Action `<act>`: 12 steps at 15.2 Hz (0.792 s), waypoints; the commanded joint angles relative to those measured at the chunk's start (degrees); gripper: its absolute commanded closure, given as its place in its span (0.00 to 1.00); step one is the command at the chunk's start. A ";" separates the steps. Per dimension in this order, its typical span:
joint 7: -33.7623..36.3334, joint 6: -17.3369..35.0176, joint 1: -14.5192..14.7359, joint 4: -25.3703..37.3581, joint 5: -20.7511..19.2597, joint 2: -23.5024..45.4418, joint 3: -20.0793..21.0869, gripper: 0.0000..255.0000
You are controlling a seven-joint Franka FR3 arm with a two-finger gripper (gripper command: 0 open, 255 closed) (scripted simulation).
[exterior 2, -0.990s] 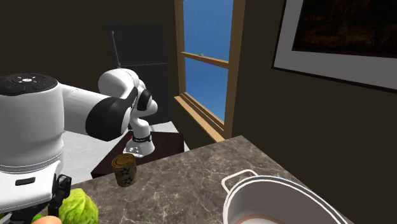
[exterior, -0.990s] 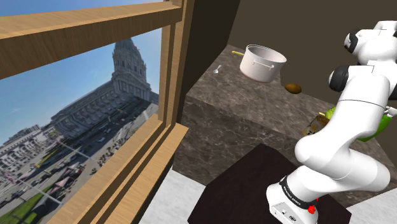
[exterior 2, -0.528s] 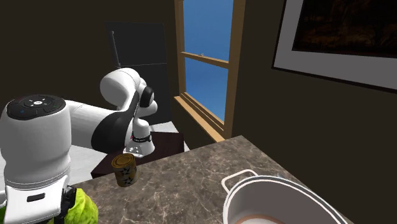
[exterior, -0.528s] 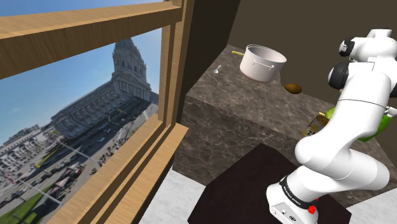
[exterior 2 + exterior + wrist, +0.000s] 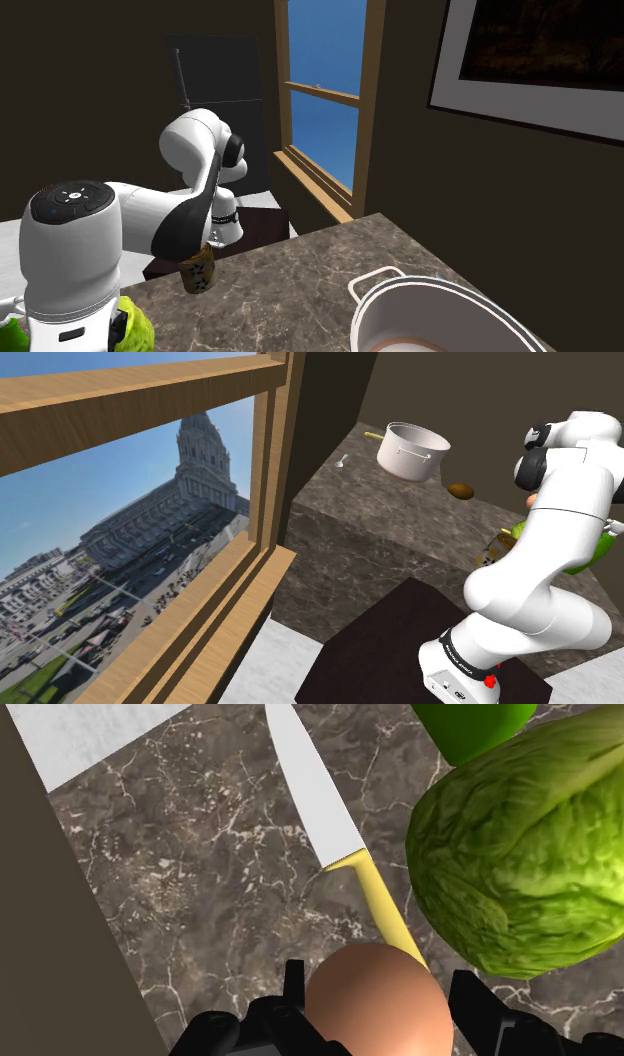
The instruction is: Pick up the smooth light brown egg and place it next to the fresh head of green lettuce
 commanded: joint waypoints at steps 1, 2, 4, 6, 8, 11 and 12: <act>0.29 1.87 0.41 -2.01 -0.05 -0.08 0.02 1.00; 0.39 2.59 0.52 -2.71 -0.04 -0.02 0.06 1.00; 0.59 4.01 0.71 -4.04 0.00 0.15 0.13 1.00; 0.78 5.38 0.86 -5.26 0.06 0.38 0.22 1.00; 0.96 6.72 0.98 -6.38 0.14 0.66 0.32 1.00; 1.21 8.66 1.10 -7.90 0.30 1.19 0.50 1.00; 1.30 9.29 1.13 -8.37 0.36 1.39 0.57 1.00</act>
